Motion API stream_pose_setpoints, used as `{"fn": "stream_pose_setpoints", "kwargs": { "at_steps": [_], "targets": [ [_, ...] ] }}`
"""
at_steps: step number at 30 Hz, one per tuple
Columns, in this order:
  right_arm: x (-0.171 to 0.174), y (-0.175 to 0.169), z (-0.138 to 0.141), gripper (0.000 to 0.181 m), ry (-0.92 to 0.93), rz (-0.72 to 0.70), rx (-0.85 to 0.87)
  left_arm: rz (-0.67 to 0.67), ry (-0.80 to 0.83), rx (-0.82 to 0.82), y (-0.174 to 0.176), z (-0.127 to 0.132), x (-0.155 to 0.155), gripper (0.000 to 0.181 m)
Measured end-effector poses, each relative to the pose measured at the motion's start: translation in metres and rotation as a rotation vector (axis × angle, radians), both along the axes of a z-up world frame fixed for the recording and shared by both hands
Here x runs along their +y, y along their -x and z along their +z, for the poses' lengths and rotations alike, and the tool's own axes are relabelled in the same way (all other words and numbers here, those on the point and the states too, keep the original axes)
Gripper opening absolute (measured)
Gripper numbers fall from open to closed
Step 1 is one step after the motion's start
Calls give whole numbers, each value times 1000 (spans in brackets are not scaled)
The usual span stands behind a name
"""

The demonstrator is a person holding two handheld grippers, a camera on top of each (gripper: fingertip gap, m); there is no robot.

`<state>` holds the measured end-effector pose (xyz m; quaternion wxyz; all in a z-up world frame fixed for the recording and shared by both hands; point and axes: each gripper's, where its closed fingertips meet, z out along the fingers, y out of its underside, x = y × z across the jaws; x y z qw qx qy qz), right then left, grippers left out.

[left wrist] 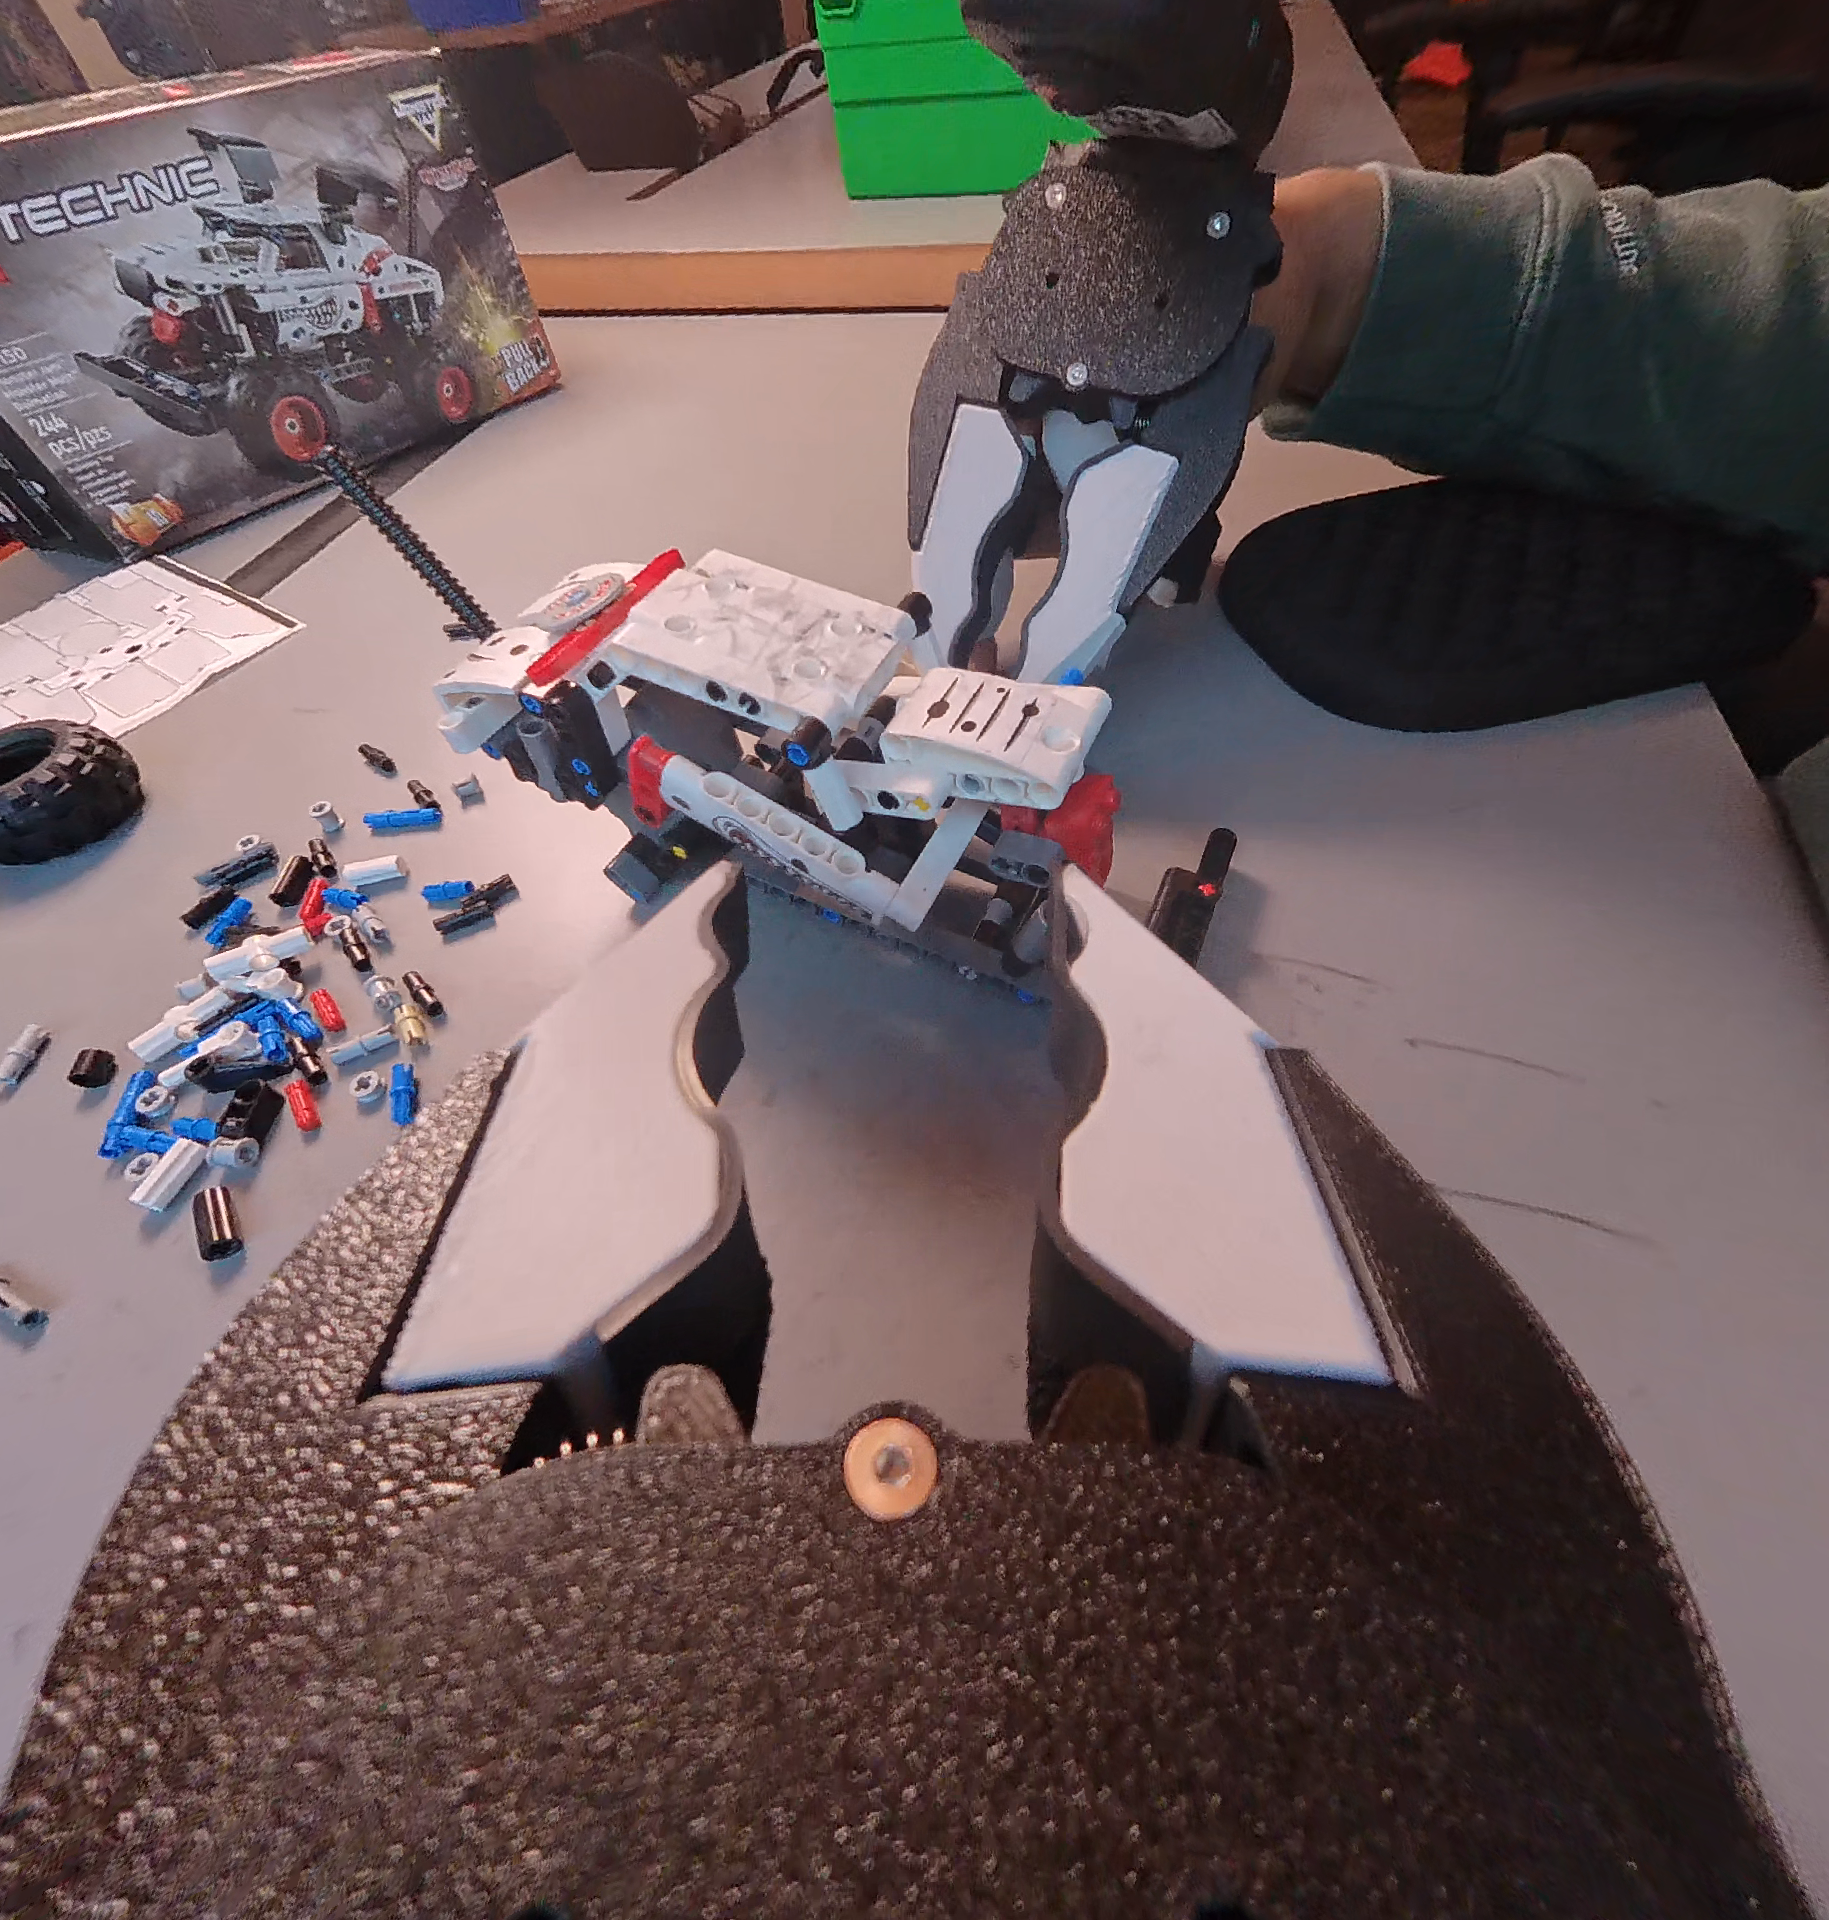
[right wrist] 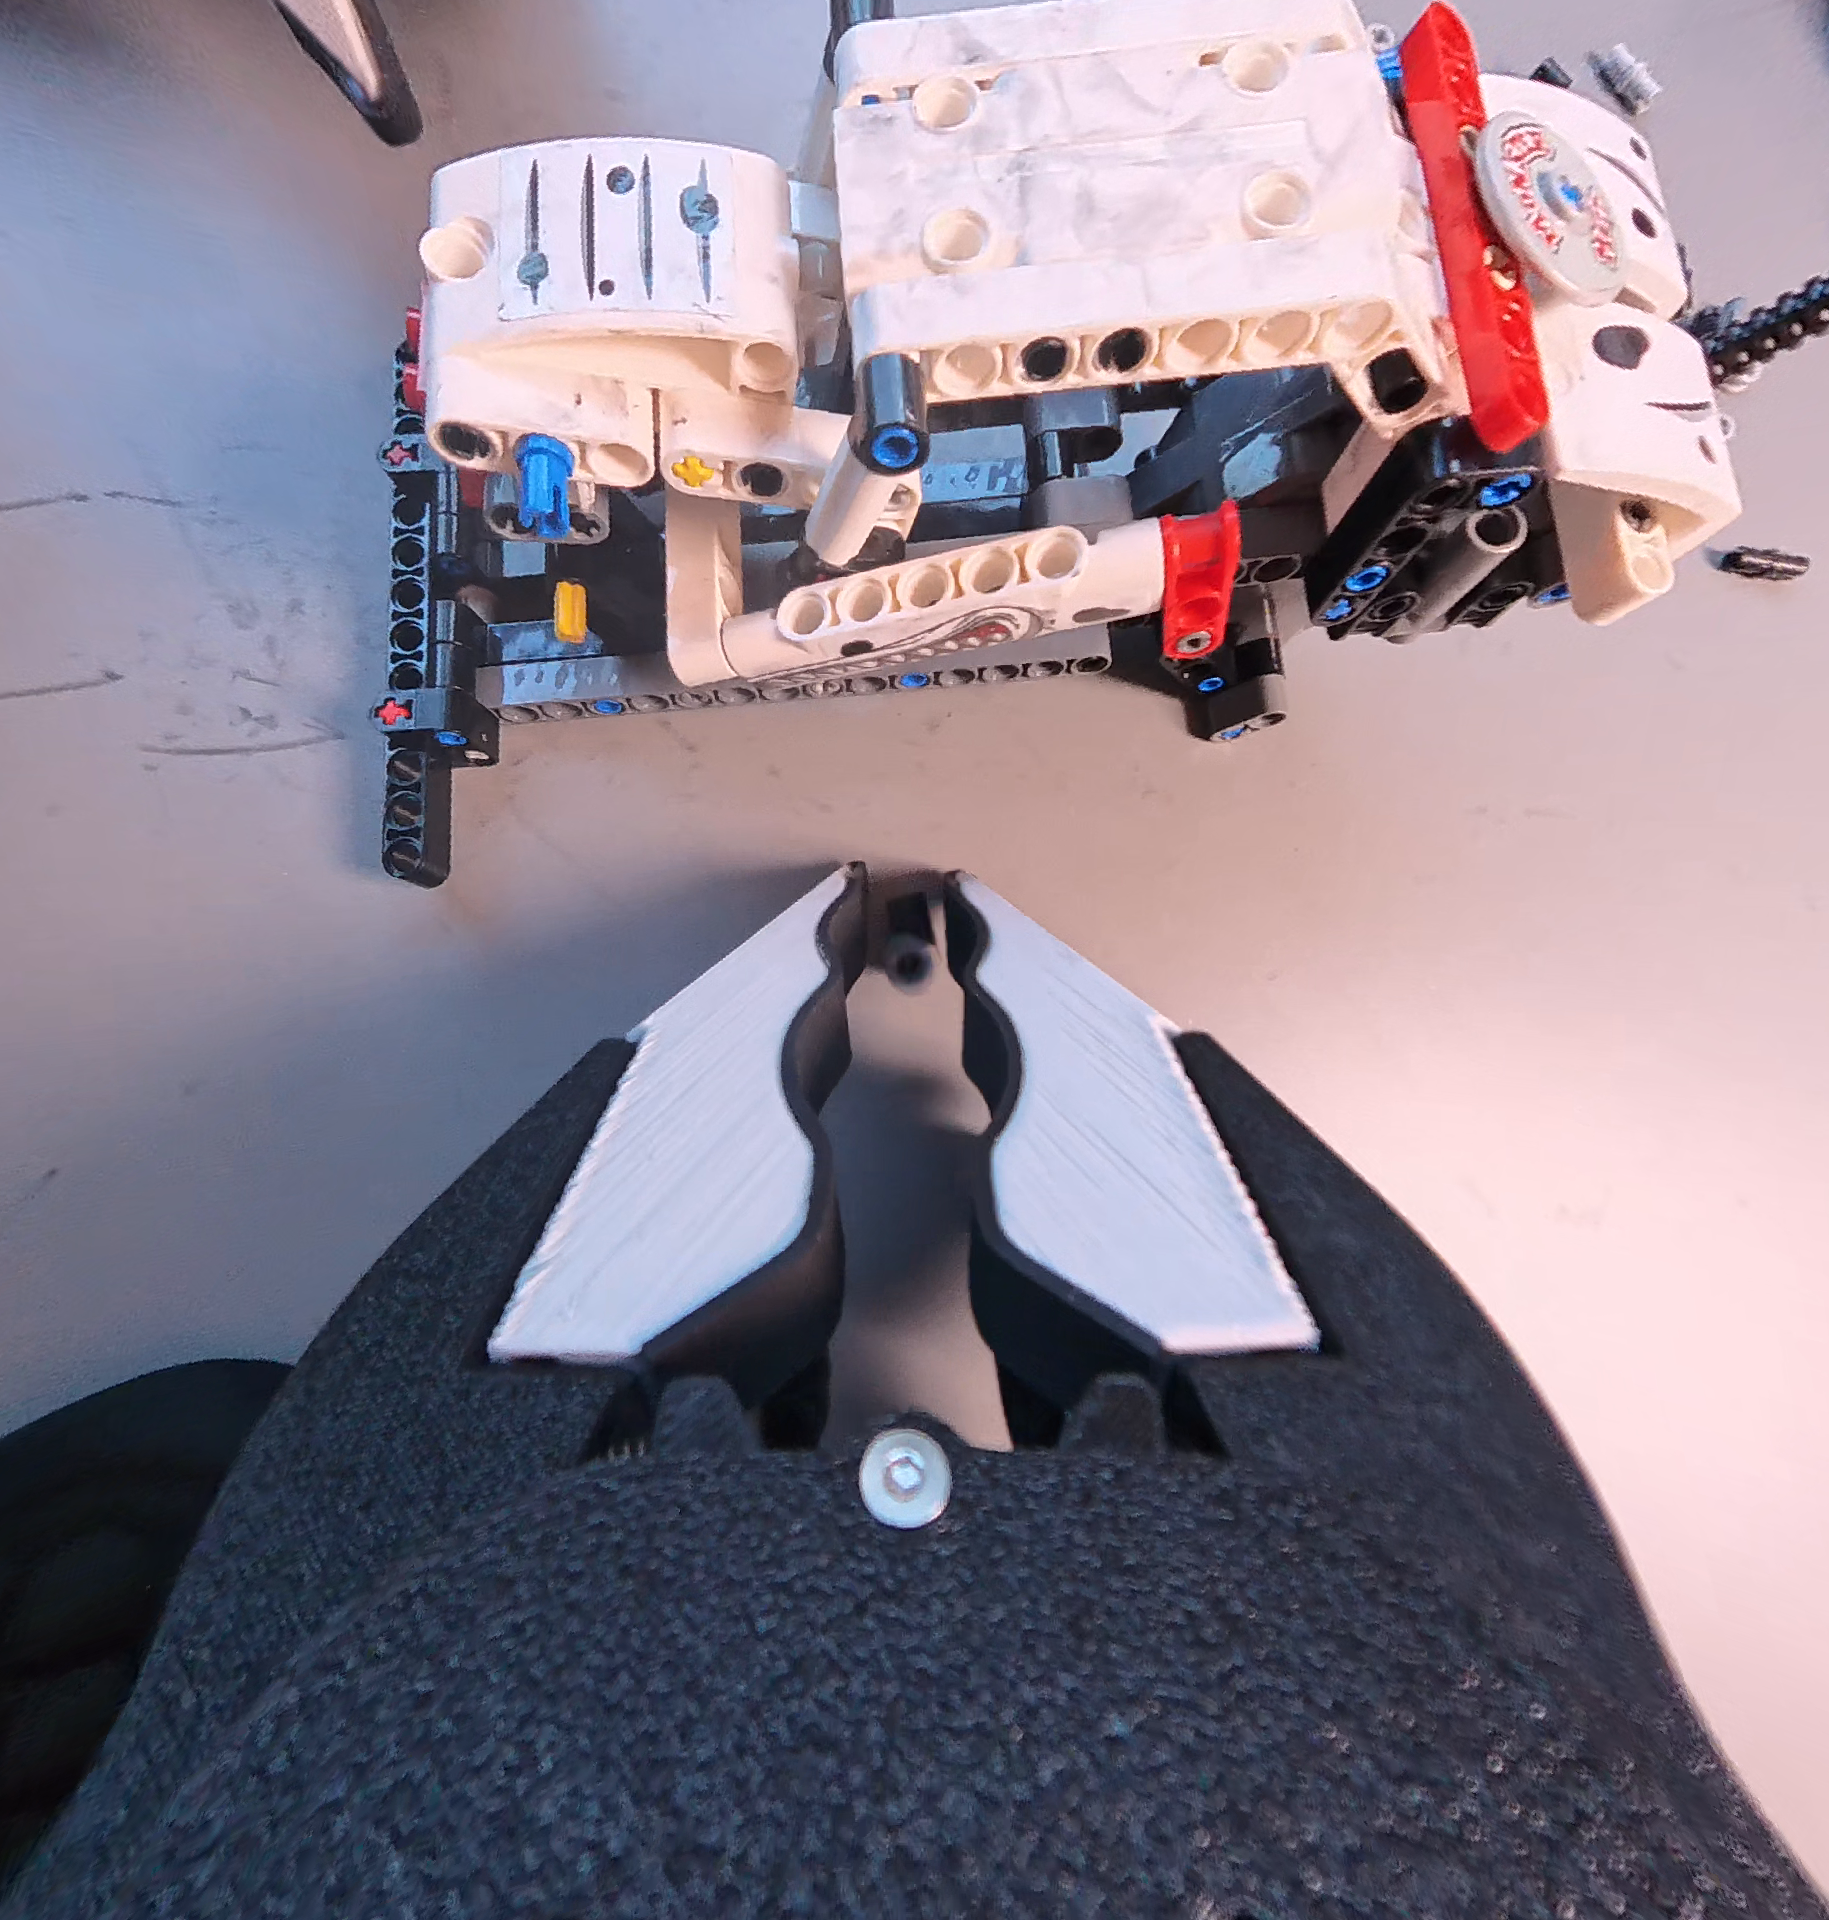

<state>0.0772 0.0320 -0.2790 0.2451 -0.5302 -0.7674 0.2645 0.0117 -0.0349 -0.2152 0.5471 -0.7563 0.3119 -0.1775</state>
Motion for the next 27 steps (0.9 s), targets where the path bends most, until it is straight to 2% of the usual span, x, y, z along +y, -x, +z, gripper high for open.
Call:
{"fn": "stream_pose_setpoints", "kwargs": {
  "at_steps": [4, 9, 11, 14, 17, 21, 27],
  "targets": [
    [6, -3, 4, 28, -18, -20, 38, -19, 14, 12, -3, -3, -1, 54],
    [18, -8, 33, 31, 0, -63, 180, -45, 25, 29, -6, -6, -3, 44],
    [9, -12, 46, 28, 49, -37, 242, -63, 29, 39, -8, -8, -5, 38],
    [-24, -12, 57, 21, 110, 77, 293, -94, 31, 54, -11, -10, -9, 31],
    [-53, -5, 48, 20, 82, 174, 253, -144, 52, 79, -14, -15, -15, 27],
    [-73, 6, 41, 19, 60, 222, 238, -174, 66, 129, -19, -23, -19, 23],
    [-66, 16, 29, 14, -28, 177, 224, -149, 81, 267, -24, -41, -10, 15]
  ]
}}
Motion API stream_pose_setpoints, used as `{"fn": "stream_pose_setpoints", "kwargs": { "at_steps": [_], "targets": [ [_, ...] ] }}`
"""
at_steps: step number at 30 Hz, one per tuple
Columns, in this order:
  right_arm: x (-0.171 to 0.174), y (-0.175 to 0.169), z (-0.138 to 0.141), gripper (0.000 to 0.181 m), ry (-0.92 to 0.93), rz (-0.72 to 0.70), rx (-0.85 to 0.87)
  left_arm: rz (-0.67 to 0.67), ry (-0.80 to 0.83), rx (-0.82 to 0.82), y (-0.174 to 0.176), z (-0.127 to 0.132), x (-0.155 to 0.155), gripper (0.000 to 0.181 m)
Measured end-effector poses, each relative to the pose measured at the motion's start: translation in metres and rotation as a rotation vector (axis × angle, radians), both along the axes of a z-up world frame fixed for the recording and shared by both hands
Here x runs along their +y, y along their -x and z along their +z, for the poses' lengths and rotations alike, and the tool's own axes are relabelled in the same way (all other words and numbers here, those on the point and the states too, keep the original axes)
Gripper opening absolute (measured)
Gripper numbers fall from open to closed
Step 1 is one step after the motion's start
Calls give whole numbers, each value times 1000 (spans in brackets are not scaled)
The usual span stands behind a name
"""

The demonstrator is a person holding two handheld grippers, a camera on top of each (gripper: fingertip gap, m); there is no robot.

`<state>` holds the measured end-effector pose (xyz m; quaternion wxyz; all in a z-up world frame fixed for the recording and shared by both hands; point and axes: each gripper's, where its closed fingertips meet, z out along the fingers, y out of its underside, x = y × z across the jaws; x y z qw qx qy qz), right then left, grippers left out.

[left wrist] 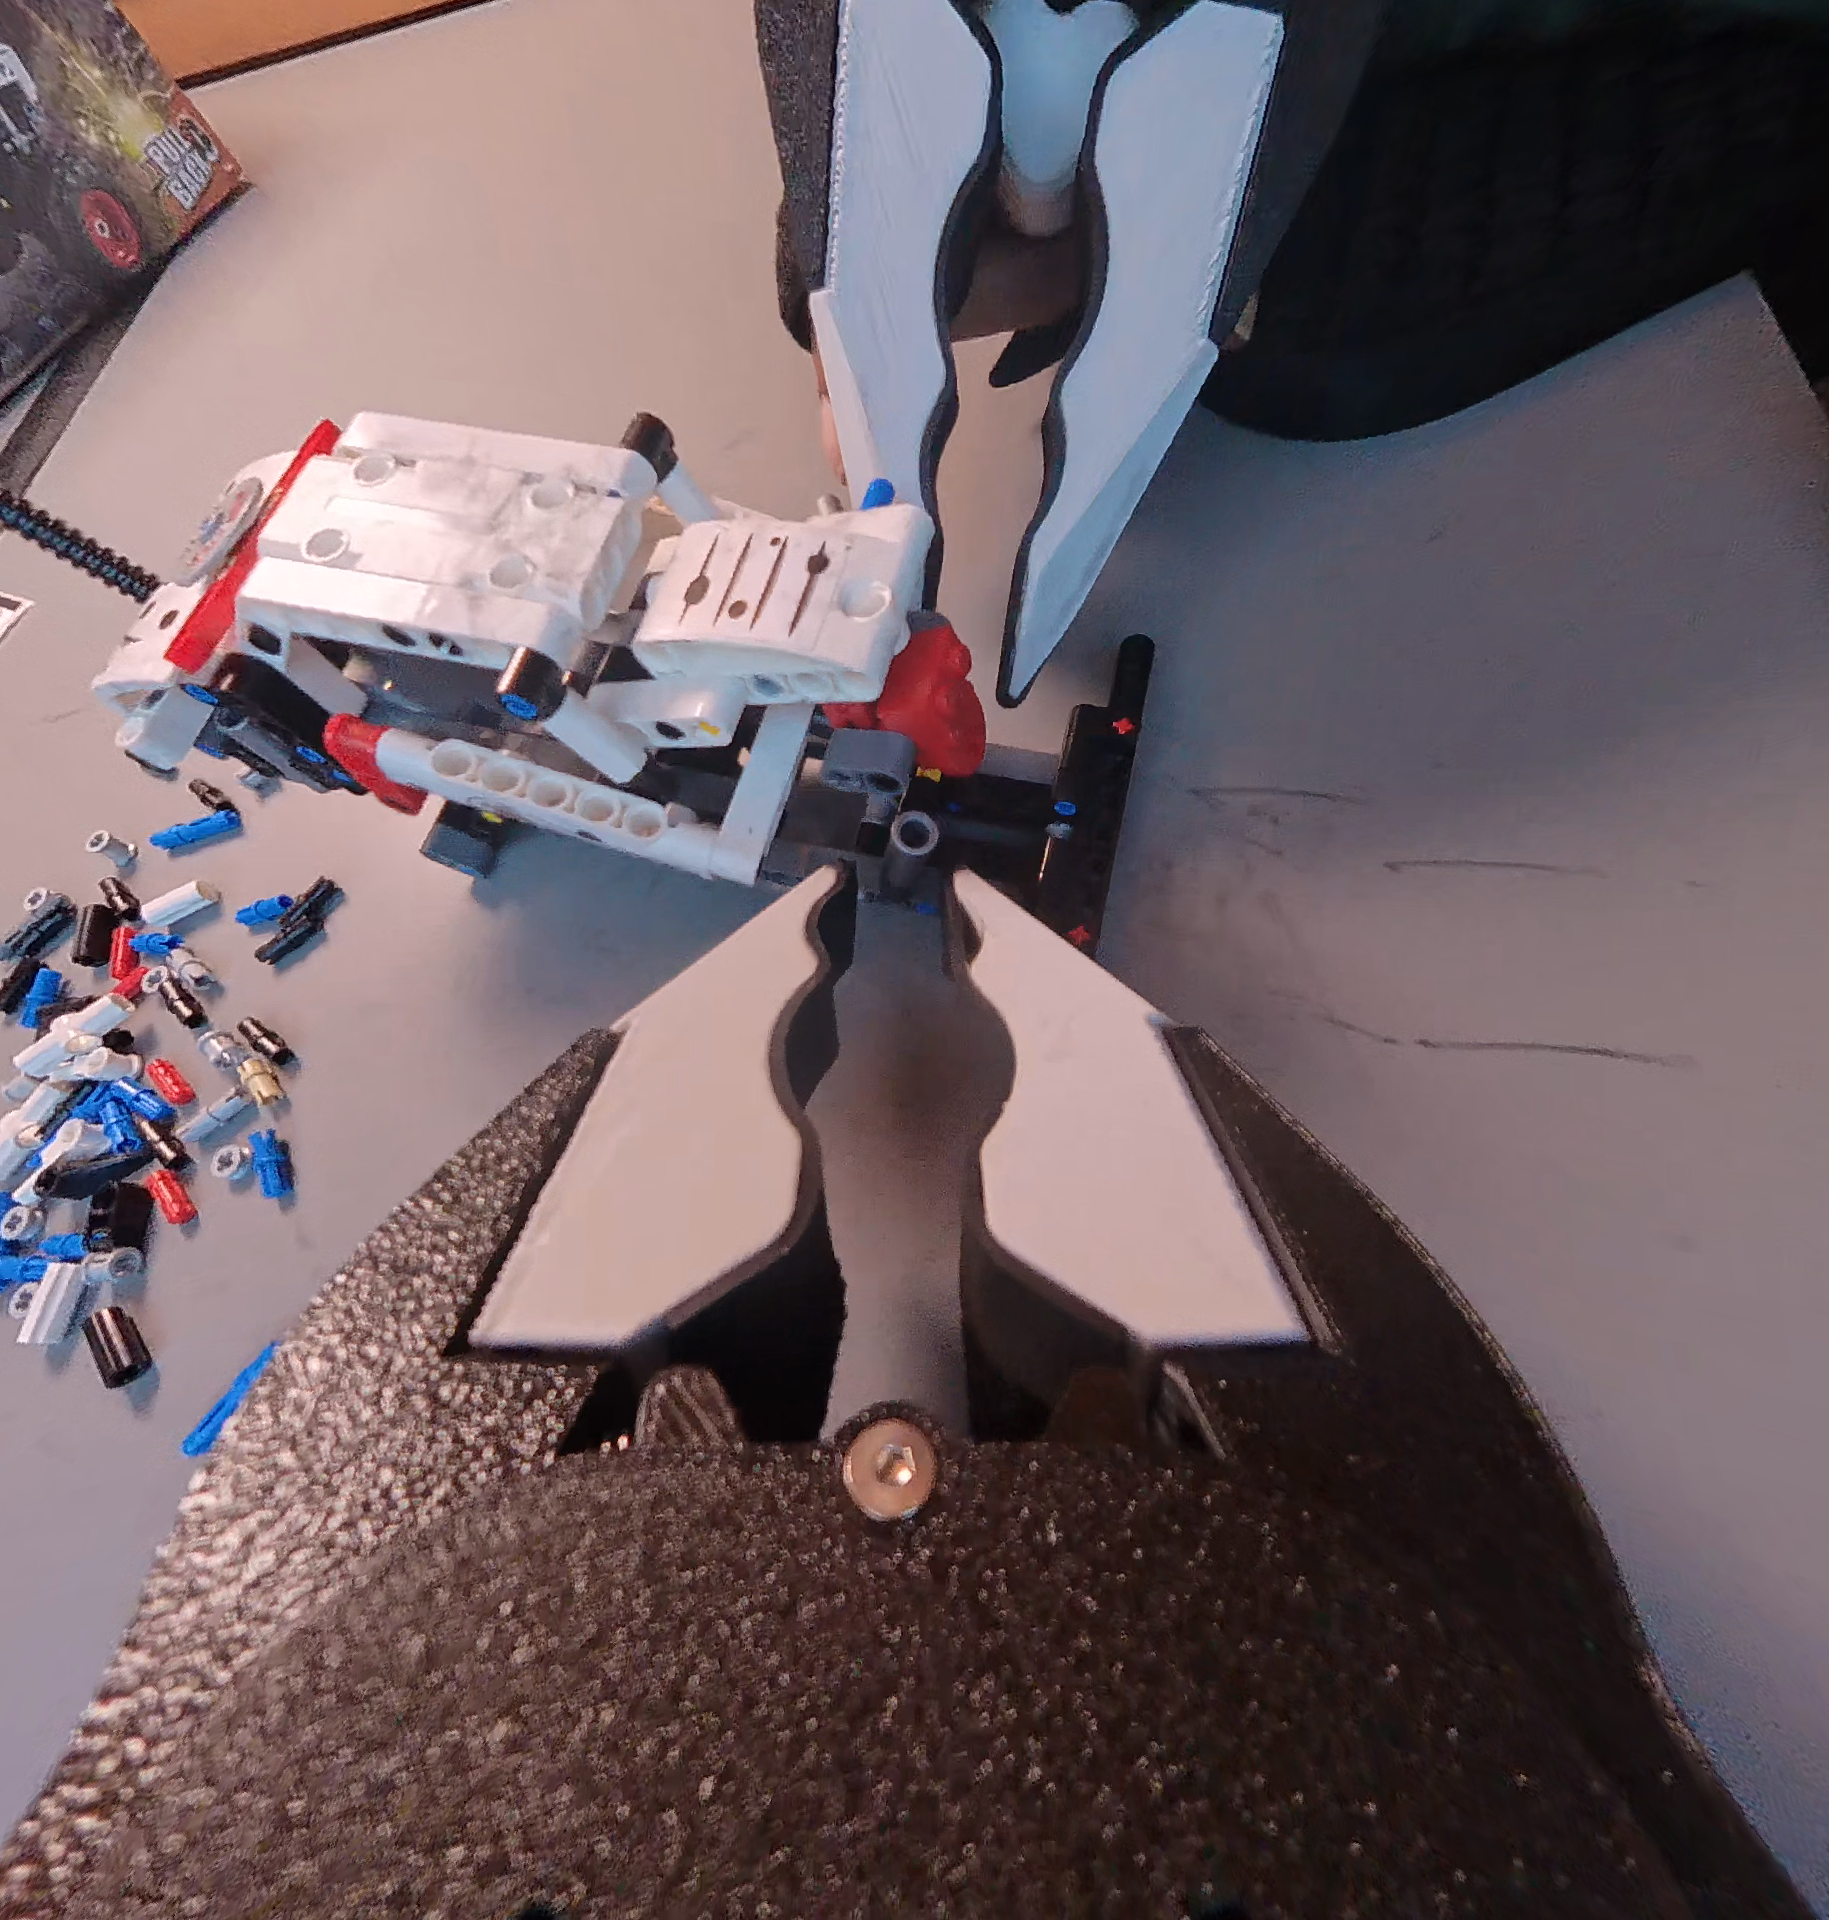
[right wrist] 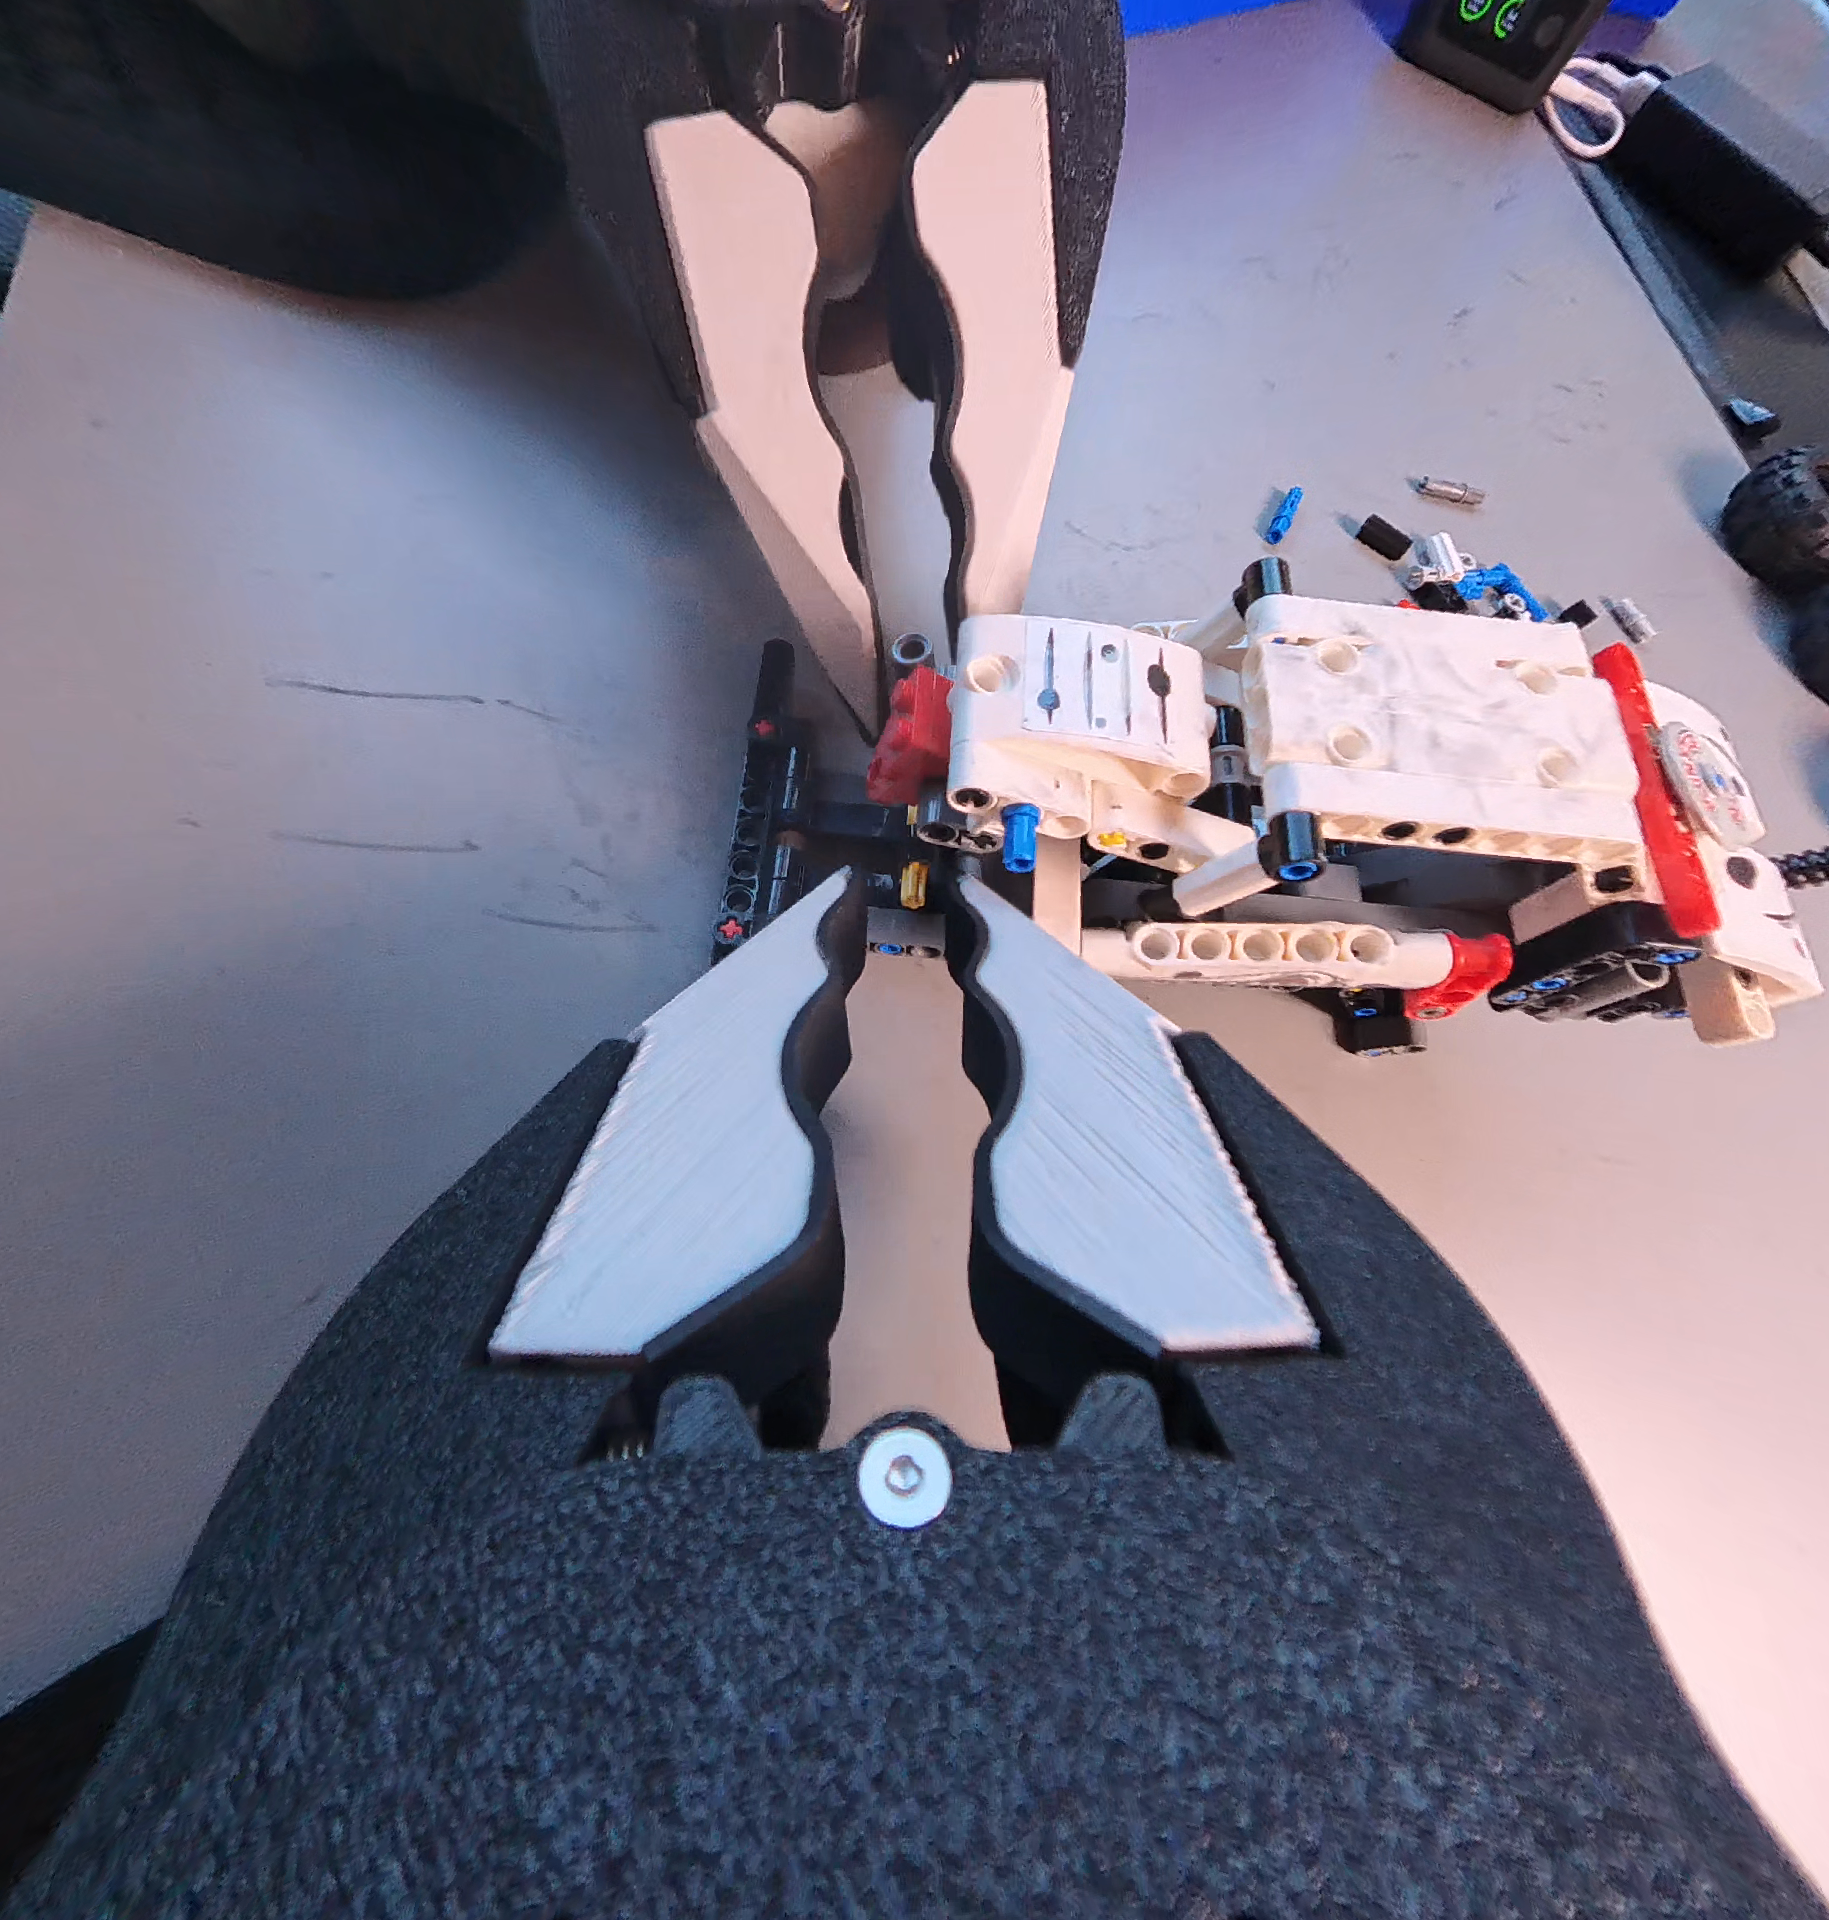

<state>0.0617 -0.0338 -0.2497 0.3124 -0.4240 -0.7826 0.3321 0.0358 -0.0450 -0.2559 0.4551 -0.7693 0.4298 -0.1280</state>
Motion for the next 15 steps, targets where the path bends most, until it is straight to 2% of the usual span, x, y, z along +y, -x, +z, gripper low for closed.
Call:
{"fn": "stream_pose_setpoints", "kwargs": {
  "at_steps": [15],
  "targets": [
    [2, 7, -7, 6, -124, -10, 27, -25, -48, 127, -11, -4, 5, 6]
  ]
}}
